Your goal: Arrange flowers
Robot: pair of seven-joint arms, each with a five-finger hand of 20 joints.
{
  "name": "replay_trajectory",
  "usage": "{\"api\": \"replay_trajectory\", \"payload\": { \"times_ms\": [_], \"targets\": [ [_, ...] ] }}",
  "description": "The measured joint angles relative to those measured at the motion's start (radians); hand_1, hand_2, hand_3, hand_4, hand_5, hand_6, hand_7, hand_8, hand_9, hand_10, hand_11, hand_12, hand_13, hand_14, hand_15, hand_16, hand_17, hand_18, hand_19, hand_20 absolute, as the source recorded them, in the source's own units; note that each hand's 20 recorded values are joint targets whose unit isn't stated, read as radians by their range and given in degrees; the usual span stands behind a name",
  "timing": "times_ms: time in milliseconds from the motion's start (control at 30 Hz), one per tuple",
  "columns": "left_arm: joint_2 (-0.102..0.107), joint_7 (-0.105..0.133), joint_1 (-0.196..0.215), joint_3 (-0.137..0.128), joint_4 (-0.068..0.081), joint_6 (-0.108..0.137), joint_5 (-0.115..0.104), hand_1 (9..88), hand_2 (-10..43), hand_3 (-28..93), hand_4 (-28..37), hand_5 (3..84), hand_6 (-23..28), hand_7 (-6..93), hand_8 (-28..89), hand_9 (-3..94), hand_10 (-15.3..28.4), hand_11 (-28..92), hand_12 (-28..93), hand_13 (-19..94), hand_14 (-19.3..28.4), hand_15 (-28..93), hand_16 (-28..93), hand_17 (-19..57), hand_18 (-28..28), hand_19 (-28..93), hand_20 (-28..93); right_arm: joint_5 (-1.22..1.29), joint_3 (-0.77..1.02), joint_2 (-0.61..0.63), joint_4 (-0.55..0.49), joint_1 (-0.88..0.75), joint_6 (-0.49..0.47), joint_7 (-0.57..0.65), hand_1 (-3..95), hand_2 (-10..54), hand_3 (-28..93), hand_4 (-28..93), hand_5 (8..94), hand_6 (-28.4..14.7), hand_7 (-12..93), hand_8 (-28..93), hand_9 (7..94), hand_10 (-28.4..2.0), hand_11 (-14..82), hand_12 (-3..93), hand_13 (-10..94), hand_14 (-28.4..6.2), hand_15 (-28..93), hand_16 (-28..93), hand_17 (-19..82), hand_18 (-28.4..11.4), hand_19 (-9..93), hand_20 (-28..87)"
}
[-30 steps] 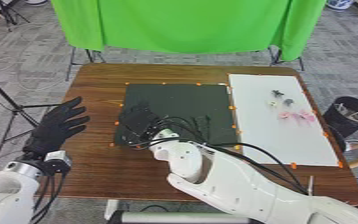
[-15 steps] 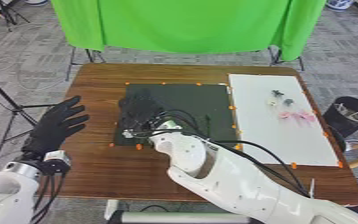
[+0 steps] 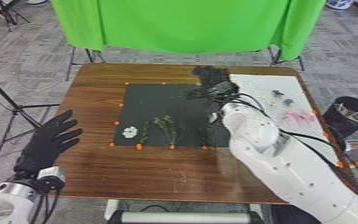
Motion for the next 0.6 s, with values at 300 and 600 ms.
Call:
{"api": "replay_trajectory", "payload": {
  "times_ms": [300, 600],
  "targets": [
    [-0.016, -0.015, 0.004, 0.000, -0.002, -0.003, 0.004, 26.2, -0.2, 70, -23.9, 26.6, 2.7, 20.8, -11, 24.1, 12.1, 20, 16, 21, 16.5, 31, 0, -9.9, 22.9, 44, 8, -0.016, 0.233, 0.225, -0.030, -0.172, -0.085, 0.153, 22.6, -9.5, 88, -28, 29.4, -6.0, 29, -12, 37.1, -17.5, 18.0, 21.2, 43, -11.4, 74, 20, 18, -21.2, 78, 50],
    [-0.025, -0.019, 0.015, -0.004, -0.004, -0.003, 0.006, 26.0, -0.3, 70, -24.2, 26.6, 2.7, 20.9, -11, 24.2, 12.1, 20, 16, 21, 16.5, 31, 0, -9.9, 23.0, 44, 8, -0.030, 0.409, 0.288, -0.083, -0.376, -0.153, 0.181, 22.1, -9.5, 87, -28, 36.0, -4.5, 35, -14, 42.4, -13.1, 34.8, 26.0, 42, -12.1, 77, 21, 17, -21.8, 77, 52]
  ]
}}
